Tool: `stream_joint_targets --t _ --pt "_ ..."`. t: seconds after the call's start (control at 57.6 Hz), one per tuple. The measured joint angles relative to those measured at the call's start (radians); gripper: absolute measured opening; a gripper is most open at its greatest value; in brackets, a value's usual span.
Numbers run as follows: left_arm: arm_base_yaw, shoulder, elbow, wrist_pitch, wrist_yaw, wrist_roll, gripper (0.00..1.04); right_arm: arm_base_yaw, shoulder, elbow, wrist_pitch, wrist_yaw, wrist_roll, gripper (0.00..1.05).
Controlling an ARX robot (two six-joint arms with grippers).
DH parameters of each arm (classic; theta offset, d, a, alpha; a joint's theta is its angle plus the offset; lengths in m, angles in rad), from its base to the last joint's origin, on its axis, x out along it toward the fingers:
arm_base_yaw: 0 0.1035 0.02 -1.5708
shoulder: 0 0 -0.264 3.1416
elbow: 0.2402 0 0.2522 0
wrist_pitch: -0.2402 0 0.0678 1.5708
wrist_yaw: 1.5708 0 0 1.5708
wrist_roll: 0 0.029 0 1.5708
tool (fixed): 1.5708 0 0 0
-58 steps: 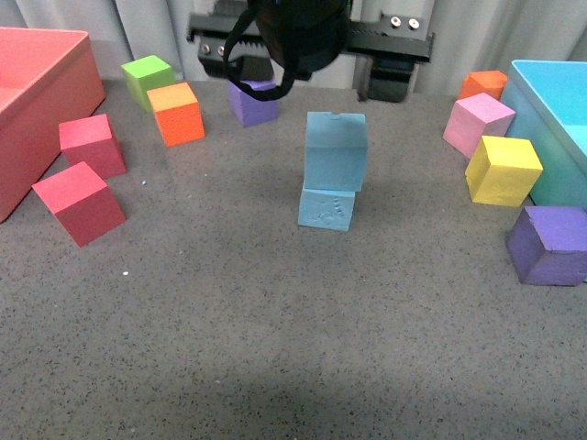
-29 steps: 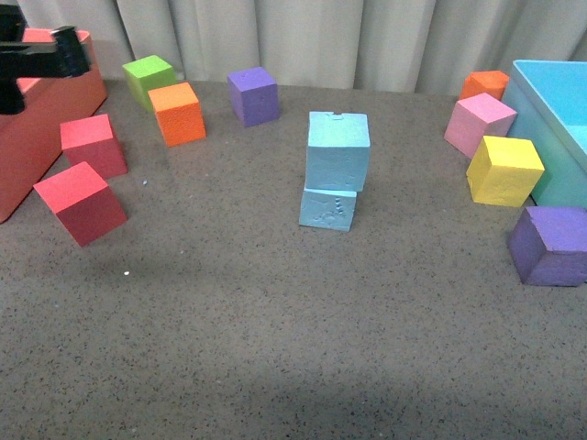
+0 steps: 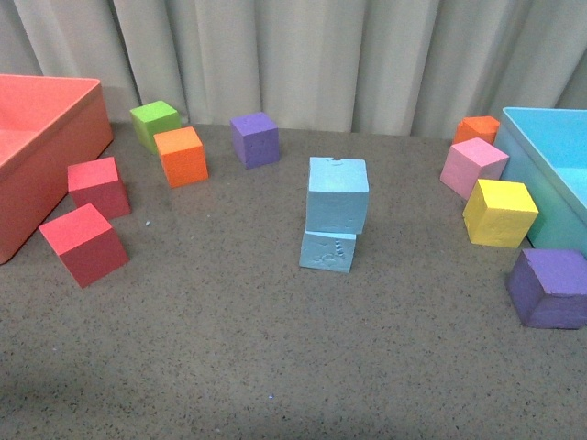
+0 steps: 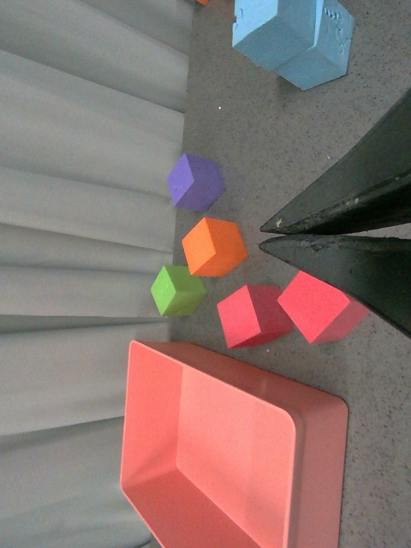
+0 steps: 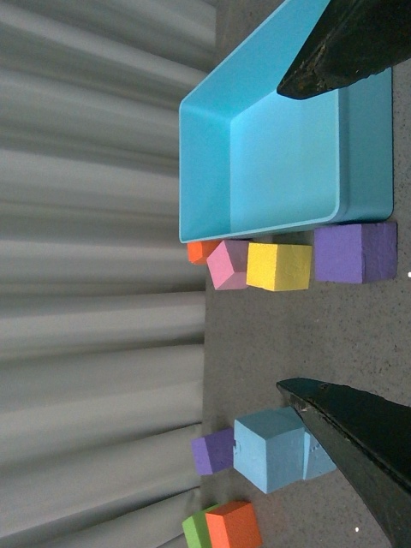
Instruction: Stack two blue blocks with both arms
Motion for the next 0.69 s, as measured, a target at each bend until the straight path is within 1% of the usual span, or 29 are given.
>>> stream_joint_targets --t 0.069,0.122,0.226,0.694 --pt "0.014 -0.067 -0.017 -0.050 0.010 0.000 0.04 0.000 0.000 0.000 0.000 0.000 0.000 0.95" --pt "0.061 -0.124 -0.028 -0.094 0.081 0.001 0.04 0.000 0.000 0.000 0.000 0.000 0.000 0.95" --pt "0.096 -0.203 -0.040 -0.160 0.093 0.001 0.04 0.000 0.000 0.000 0.000 0.001 0.000 0.95" --pt "0.100 -0.539 -0.047 -0.461 0.097 0.001 0.04 0.000 0.000 0.000 0.000 0.000 0.000 0.95"
